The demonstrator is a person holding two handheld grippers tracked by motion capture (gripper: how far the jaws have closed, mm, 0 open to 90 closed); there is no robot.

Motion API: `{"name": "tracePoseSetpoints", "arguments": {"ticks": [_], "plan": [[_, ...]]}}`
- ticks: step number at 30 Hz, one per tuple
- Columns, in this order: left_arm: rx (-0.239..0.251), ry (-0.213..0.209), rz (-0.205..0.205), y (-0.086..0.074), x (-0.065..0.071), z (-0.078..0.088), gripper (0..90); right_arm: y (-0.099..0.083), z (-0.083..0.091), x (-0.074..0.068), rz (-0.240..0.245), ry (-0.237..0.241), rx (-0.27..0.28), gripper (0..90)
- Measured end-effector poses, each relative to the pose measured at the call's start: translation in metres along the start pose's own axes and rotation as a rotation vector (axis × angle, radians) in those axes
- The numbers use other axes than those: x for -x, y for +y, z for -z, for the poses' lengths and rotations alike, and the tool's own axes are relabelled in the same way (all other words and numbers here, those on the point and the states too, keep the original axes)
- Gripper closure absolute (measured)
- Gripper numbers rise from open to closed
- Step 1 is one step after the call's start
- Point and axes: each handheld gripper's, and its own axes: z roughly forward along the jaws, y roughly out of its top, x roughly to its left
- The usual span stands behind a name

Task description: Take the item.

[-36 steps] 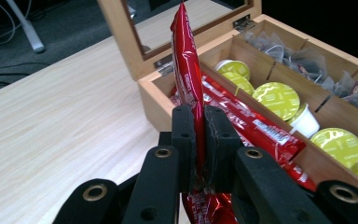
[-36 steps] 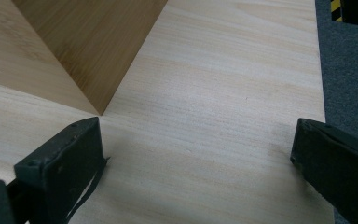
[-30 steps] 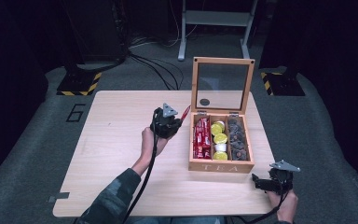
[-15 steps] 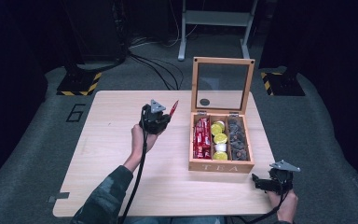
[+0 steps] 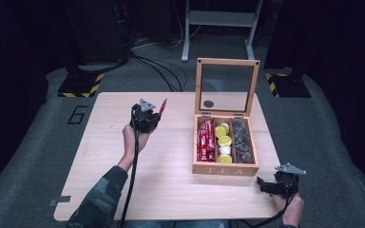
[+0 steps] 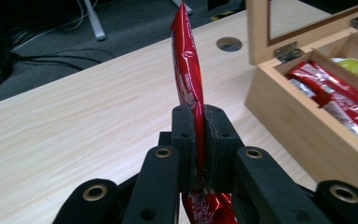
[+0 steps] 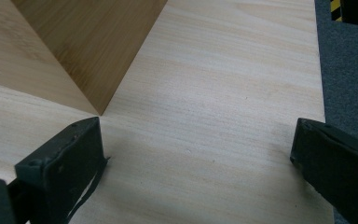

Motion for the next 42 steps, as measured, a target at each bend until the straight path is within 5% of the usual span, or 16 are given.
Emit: {"name": "tracePoseSetpoints", "arguments": {"ticks": [15,20,28,33,42], "plan": [[-0.009,0.078,0.053,-0.013,-0.028,-0.004,83.3,0.0,0.0,0.0,0.002,0.0,0.001,2.2],[-0.017,0.104,0.1,-0.02,-0.042,-0.008,83.2,0.0,0.0,0.0,0.001,0.0,0.001,2.2],[-0.057,0.158,0.145,-0.035,-0.065,-0.014,83.2,0.0,0.0,0.0,0.001,0.0,0.001,2.2],[-0.094,0.183,0.133,-0.046,-0.072,-0.018,83.3,0.0,0.0,0.0,-0.001,-0.001,0.0,2.3],[-0.148,0.188,0.176,-0.063,-0.084,-0.029,83.2,0.0,0.0,0.0,0.0,-0.001,0.001,2.3]]}}
